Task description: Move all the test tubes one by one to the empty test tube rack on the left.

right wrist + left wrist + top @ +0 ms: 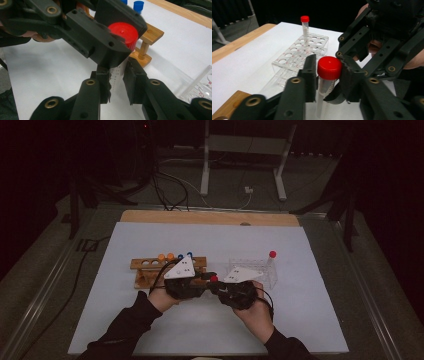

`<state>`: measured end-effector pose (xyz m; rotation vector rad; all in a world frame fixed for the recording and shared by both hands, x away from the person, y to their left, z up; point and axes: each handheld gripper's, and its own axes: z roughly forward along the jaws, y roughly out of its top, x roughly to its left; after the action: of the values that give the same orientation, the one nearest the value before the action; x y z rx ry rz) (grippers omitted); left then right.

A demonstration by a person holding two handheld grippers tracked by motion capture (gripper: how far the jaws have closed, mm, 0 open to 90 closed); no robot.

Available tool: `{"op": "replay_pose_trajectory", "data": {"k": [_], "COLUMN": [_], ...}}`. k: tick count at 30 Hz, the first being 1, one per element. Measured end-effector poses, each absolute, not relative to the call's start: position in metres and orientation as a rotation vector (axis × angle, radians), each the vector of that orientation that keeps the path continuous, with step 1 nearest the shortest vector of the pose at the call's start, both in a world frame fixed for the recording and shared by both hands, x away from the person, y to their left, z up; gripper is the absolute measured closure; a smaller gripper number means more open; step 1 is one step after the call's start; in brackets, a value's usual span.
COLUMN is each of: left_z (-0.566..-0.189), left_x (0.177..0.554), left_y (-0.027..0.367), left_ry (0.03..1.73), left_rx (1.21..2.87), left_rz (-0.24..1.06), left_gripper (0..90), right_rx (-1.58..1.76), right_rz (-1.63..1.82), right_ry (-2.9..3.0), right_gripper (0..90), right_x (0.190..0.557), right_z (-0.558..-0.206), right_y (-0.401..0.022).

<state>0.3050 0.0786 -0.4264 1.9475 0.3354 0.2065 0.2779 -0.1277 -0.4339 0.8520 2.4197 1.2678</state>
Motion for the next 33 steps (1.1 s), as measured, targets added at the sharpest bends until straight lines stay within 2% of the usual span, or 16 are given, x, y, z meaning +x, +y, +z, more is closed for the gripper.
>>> {"op": "replay_pose_trajectory", "data": {"k": [8, 15, 17, 23, 31, 33], "left_z": [-0.421, -0.408, -0.402, -0.384, -0.365, -0.36], "left_x": [0.304, 0.305, 0.305, 0.306, 0.309, 0.309], "left_y": [0.081, 0.094, 0.1, 0.12, 0.156, 0.166], "left_ry": [0.33, 0.354, 0.366, 0.399, 0.48, 0.503], "left_rx": [1.947, 1.917, 1.907, 1.869, 1.811, 1.787], "left_rz": [0.235, 0.273, 0.295, 0.359, 0.47, 0.498], "left_gripper": [71.4, 71.5, 71.4, 71.4, 71.4, 71.4], "right_rx": [0.845, 0.851, 0.857, 0.902, 0.927, 0.921], "right_rz": [1.295, 1.326, 1.323, 1.39, 1.379, 1.377], "right_ry": [2.404, 2.363, 2.346, 2.34, 2.279, 2.275], "right_gripper": [73.0, 50.6, 48.8, 29.4, 12.3, 2.6], "right_x": [0.277, 0.279, 0.279, 0.28, 0.28, 0.279], "right_z": [-0.433, -0.432, -0.431, -0.427, -0.426, -0.425], "right_y": [-0.129, -0.132, -0.133, -0.135, -0.135, -0.136]}}
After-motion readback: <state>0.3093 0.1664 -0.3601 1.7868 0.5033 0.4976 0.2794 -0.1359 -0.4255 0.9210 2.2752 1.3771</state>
